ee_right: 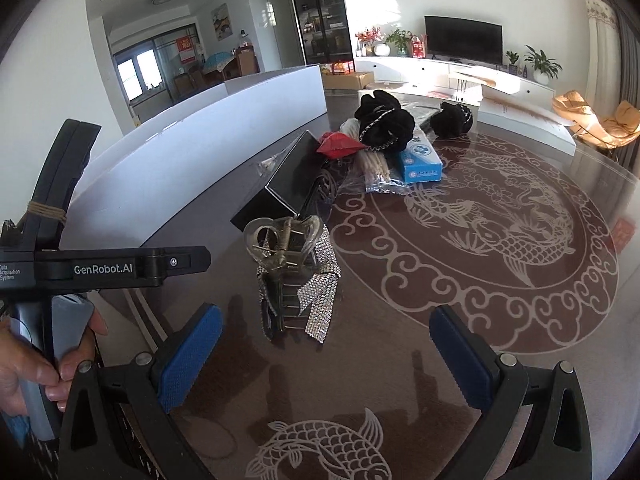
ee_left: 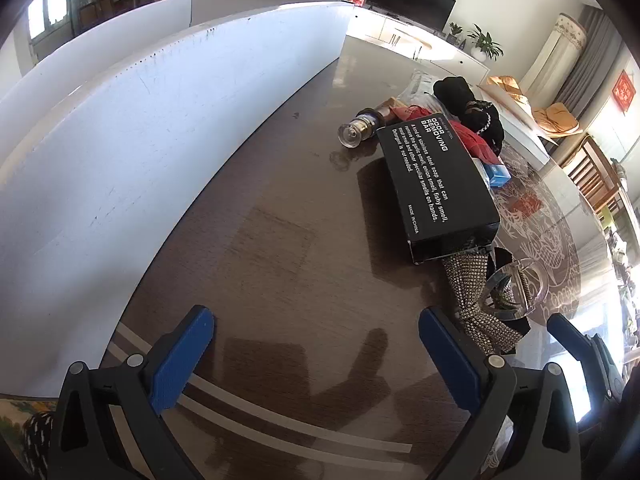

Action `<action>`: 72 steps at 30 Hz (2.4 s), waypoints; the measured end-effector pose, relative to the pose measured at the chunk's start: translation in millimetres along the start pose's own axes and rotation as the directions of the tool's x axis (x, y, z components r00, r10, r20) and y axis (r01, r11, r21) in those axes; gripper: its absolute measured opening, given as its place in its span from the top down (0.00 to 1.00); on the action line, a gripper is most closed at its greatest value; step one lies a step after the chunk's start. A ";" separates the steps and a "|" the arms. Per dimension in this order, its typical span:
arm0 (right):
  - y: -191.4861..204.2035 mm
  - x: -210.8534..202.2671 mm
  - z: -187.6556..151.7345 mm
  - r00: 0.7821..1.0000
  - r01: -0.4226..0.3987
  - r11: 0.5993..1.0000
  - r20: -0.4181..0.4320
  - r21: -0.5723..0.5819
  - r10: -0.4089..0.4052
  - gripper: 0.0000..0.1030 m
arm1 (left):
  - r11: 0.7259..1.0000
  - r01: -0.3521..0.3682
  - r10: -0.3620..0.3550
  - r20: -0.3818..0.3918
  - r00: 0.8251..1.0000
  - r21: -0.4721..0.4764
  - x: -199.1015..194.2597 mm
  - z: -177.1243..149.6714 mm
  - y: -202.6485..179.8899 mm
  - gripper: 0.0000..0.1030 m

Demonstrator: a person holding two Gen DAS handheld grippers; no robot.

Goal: Organize objects
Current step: 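Move the left tool to the black odor bar box while the right tool nears the clear rhinestone clip, then close the left tool on the black box while the right tool grasps the clear clip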

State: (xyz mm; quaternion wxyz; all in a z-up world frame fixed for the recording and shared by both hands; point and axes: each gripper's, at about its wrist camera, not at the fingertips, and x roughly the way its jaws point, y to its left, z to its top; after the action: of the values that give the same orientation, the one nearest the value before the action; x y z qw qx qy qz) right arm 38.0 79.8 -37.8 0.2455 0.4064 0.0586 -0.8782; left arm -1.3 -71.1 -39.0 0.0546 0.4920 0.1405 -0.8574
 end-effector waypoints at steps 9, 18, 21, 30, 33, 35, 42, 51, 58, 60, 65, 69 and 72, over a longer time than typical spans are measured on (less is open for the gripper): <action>-14.1 42.4 21.7 0.987 0.099 0.995 -0.126 -0.005 -0.099 0.00 | 1.000 0.001 -0.001 -0.005 1.000 -0.019 1.0 2.8 2.5 0.00; -79.0 -1.0 -5.6 0.962 0.242 0.964 -0.152 0.110 -0.225 0.00 | 0.999 0.010 -0.010 -0.012 1.000 0.048 3.4 -1.1 -14.3 0.00; -72.4 -9.5 -10.4 0.966 0.231 0.968 -0.143 0.094 -0.216 0.00 | 0.997 0.014 -0.013 -0.017 1.000 0.077 5.3 -1.8 -21.0 0.00; -73.0 0.4 -9.7 0.955 0.284 0.957 -0.108 0.051 -0.277 0.00 | 0.995 0.066 -0.067 0.007 0.998 0.073 10.5 43.7 -46.0 0.00; -72.4 0.7 -8.9 0.952 0.295 0.955 -0.102 0.040 -0.289 0.00 | 0.998 0.046 -0.046 -0.006 0.999 0.044 27.4 69.2 -58.5 0.00; -73.4 1.2 -8.5 0.952 0.295 0.955 -0.101 0.039 -0.290 0.00 | 0.999 0.017 -0.016 -0.040 0.999 0.036 44.0 80.1 -64.6 0.00; -73.0 0.6 -8.9 0.953 0.290 0.956 -0.103 0.044 -0.285 0.00 | 0.995 -0.004 0.009 -0.054 0.999 0.097 49.7 72.8 -54.5 0.00; -72.9 0.8 -8.6 0.955 0.285 0.958 -0.103 0.043 -0.279 0.00 | 0.963 -0.066 0.081 -0.048 0.996 0.260 50.6 61.5 -43.4 0.00; -76.3 0.7 -9.1 0.952 0.293 0.954 -0.106 0.061 -0.286 0.00 | 0.941 -0.018 0.049 -0.082 0.995 0.339 58.3 74.5 -53.3 0.00; -77.3 1.0 -8.9 0.954 0.288 0.955 -0.109 0.066 -0.280 0.00 | 0.937 -0.009 0.050 -0.107 0.993 0.350 57.7 75.7 -51.8 0.00; -81.3 1.6 -10.2 0.960 0.265 0.960 -0.118 0.087 -0.255 0.00 | 0.927 -0.008 0.016 -0.019 1.000 0.375 30.5 47.6 -46.7 0.43; -83.5 2.7 -10.4 0.964 0.246 0.964 -0.124 0.101 -0.233 0.00 | 0.934 -0.012 0.015 -0.004 1.000 0.358 8.4 17.0 -34.4 0.43; -83.1 3.6 -10.6 0.966 0.239 0.966 -0.126 0.101 -0.226 0.00 | 0.936 -0.013 0.018 -0.011 1.000 0.352 2.1 8.7 -27.9 0.41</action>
State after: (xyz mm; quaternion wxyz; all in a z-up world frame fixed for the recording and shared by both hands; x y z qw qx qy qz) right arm 3.5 154.2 -55.5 0.1130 0.4593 0.0691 -0.8783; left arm -16.0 -47.0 -31.5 -0.0285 0.5010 -0.0188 -0.8648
